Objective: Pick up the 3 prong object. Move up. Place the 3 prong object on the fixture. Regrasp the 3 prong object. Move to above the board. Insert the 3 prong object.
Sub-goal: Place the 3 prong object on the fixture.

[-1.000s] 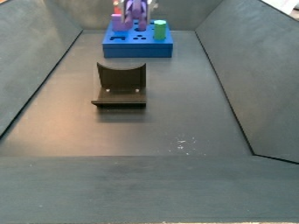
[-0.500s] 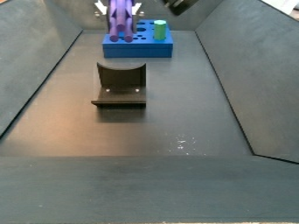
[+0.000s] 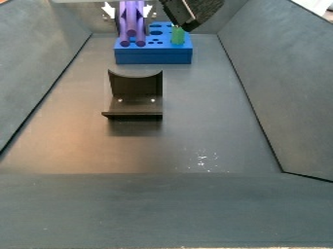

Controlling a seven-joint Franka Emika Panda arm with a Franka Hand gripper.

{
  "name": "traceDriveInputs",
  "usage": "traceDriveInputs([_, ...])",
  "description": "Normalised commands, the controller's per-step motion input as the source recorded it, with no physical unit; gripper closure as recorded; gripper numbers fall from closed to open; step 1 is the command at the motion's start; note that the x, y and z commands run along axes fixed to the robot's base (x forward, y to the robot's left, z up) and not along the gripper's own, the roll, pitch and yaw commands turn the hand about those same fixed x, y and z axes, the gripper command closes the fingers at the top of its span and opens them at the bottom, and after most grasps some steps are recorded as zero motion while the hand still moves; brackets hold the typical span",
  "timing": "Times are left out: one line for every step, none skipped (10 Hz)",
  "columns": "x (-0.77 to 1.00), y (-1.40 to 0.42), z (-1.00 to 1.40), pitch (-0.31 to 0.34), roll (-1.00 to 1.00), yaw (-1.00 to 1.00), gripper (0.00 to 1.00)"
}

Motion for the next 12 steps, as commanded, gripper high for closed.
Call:
traceDriveInputs([0.10, 0.06, -1.00, 0.058, -1.00, -0.11, 1.00])
traceDriveInputs([0.11, 0.07, -1.00, 0.073, -1.00, -0.12, 1.00])
traceDriveInputs([0.12, 0.07, -1.00, 0.087, -1.00, -0.12, 1.00])
traceDriveInputs([0.13, 0.08, -1.00, 0.097, -1.00, -0.13, 1.00])
traceDriveInputs([0.14, 0.09, -1.00, 0.100, -1.00, -0.15, 1.00])
traceDriveInputs([0.14, 0.09, -1.00, 0.084, -0.85, -0.15, 1.00])
traceDriveInputs([0.16, 0.10, -1.00, 0.058, -0.63, -0.15, 1.00])
traceDriveInputs([0.17, 0.11, -1.00, 0.042, -0.41, -0.14, 1.00])
traceDriveInputs([0.18, 0.11, -1.00, 0.038, -0.31, -0.14, 1.00])
traceDriveInputs([0.18, 0.10, -0.94, 0.020, -0.20, -0.12, 1.00])
traceDriveInputs([0.14, 0.09, -0.73, 0.005, -0.18, -0.11, 1.00])
traceDriveInputs([0.10, 0.08, -0.50, -0.007, -0.15, -0.10, 1.00])
